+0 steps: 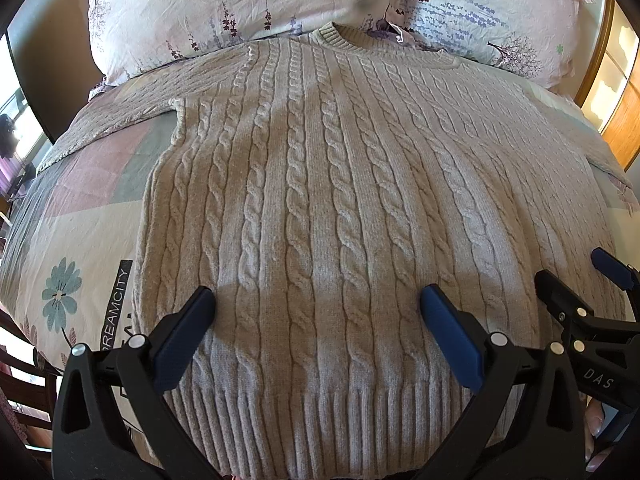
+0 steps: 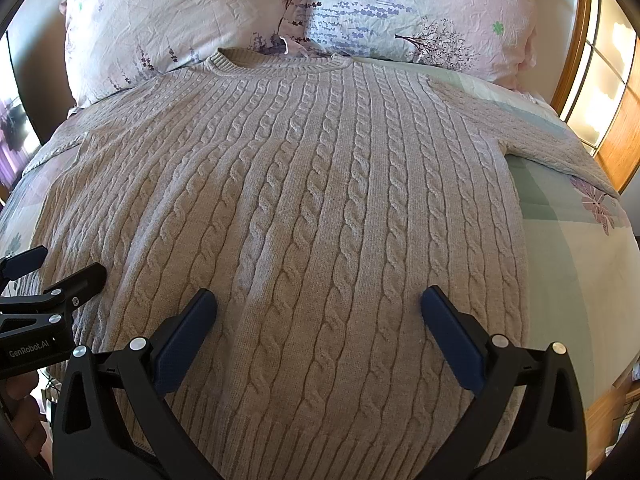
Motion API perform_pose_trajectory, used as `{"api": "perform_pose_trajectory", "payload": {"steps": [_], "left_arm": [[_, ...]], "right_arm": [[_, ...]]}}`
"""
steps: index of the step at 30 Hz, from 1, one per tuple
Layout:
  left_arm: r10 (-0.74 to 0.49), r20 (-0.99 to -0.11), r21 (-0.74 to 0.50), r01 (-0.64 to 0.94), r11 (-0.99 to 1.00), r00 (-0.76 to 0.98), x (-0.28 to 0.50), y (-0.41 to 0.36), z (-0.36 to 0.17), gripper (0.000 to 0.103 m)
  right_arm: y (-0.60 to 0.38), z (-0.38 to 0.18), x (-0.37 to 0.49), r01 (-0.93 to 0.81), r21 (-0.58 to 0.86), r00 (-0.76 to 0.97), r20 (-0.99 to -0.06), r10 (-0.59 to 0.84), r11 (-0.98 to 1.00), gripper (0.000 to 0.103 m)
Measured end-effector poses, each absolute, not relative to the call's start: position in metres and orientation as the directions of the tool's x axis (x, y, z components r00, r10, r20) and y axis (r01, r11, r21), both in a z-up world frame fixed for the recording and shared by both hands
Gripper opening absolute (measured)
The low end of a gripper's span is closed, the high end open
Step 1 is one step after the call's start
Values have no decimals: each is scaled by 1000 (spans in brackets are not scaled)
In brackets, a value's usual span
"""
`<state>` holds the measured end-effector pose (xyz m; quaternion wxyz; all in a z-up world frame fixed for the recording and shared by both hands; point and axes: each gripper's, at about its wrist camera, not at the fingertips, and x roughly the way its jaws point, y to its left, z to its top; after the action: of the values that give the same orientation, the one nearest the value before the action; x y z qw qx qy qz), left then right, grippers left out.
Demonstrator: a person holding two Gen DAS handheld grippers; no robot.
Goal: Fold small clothes
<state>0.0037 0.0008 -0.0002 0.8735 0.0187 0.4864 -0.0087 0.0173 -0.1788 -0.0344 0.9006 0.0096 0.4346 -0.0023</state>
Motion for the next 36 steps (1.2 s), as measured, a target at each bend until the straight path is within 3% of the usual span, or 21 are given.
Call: {"api": "perform_pose_trajectory", "payload": {"steps": [36], "left_arm": [[3,-851,25,35,999,525,5,0,2,101]], "right_arm": [[-179,-34,16,12,15,625,-781,4,1000,102]]}}
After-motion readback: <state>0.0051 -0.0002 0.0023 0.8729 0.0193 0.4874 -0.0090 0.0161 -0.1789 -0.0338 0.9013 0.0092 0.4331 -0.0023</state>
